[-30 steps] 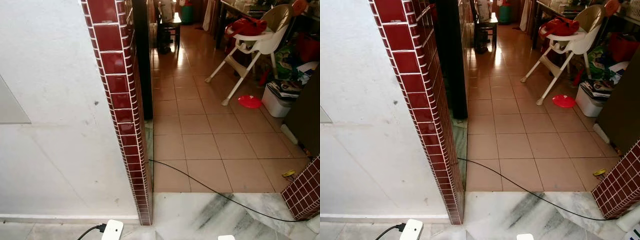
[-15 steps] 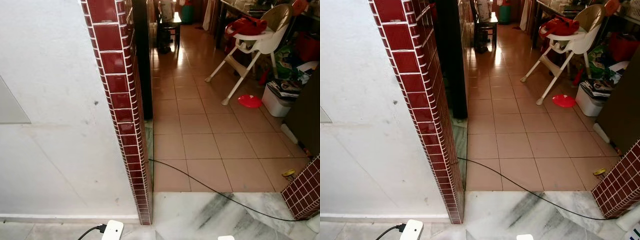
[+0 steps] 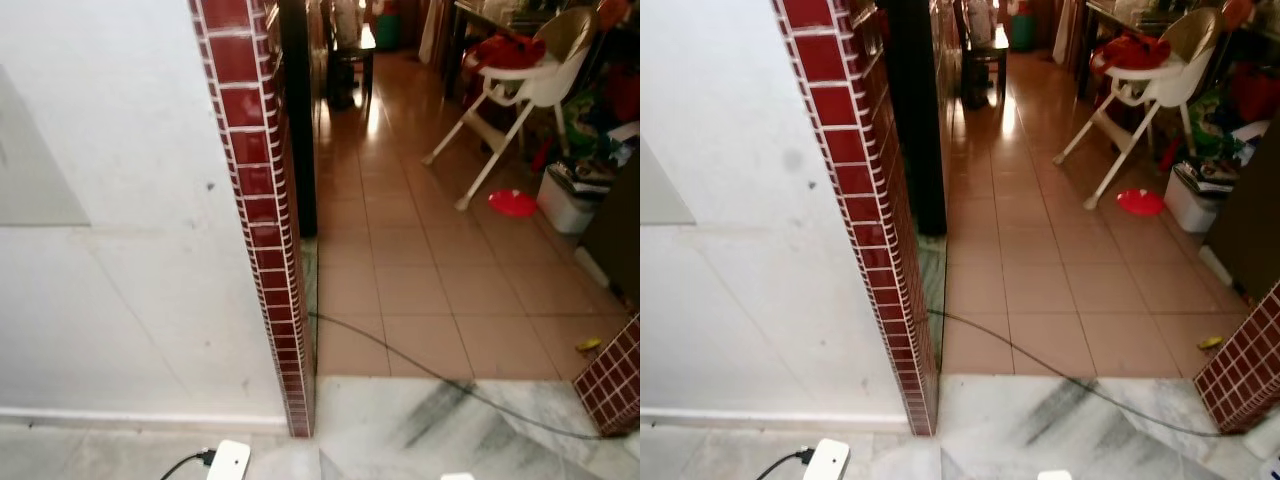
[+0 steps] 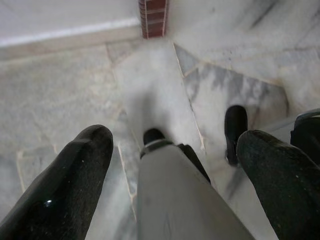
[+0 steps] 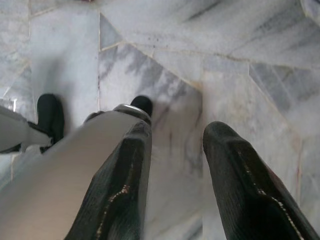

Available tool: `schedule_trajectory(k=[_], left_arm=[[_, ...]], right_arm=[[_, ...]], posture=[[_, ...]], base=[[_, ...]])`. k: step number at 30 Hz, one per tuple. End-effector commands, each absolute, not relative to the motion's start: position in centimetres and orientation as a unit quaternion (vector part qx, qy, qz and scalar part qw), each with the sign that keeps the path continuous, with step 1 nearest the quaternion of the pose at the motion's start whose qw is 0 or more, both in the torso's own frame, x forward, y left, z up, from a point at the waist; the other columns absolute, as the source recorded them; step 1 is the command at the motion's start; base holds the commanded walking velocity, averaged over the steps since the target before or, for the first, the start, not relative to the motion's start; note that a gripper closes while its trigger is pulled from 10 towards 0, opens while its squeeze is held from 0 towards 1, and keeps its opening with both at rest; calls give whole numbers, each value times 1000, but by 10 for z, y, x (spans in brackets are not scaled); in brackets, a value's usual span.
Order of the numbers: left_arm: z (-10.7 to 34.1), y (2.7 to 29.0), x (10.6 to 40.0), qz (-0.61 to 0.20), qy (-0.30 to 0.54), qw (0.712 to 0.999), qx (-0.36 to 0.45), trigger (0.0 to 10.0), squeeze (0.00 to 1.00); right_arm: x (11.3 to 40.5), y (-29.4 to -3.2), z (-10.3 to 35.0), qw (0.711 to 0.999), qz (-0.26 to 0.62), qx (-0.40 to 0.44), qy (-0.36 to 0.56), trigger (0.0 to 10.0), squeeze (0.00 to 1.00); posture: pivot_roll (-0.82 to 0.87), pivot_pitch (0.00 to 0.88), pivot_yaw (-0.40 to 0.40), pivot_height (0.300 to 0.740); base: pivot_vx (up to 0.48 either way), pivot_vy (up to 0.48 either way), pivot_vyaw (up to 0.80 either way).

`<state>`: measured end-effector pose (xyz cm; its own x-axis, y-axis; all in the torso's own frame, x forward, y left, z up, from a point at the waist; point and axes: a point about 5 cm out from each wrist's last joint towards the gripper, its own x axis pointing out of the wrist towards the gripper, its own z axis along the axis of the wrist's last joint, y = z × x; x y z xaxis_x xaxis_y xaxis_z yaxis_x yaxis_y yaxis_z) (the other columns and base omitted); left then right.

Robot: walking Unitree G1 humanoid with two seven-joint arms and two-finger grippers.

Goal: Hang keys on a hook

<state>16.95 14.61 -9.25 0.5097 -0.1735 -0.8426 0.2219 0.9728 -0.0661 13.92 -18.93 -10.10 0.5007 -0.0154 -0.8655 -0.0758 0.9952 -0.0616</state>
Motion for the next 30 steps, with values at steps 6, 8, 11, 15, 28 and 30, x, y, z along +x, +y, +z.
schedule_trajectory(k=[6,8,11,15,28,30], left_arm=[[-92,154,170,-107,485,867,29,10000,0],[-92,154,170,-106,485,867,28,10000,0],[-92,153,170,-106,485,868,28,10000,0],[-92,153,170,-105,485,868,27,10000,0],[-92,154,171,-103,484,868,27,10000,0],[-92,154,171,-103,484,868,27,10000,0]], right_arm=[[141,-182,-101,866,27,-42,498,10000,0],[141,-182,-101,866,27,-42,498,10000,0],[141,-182,-101,866,27,-42,498,10000,0],[141,-182,-101,866,28,-42,498,10000,0],[143,-182,-101,867,28,-40,496,10000,0],[143,-182,-101,867,28,-40,496,10000,0]], posture=[[-49,0,36,740],[-49,0,36,740],[-48,0,34,740],[-48,0,34,740],[-46,0,32,740],[-46,0,32,740]], base=[[-241,0,0],[-120,0,0],[0,0,0],[0,0,0],[-93,0,0],[-249,0,0]])
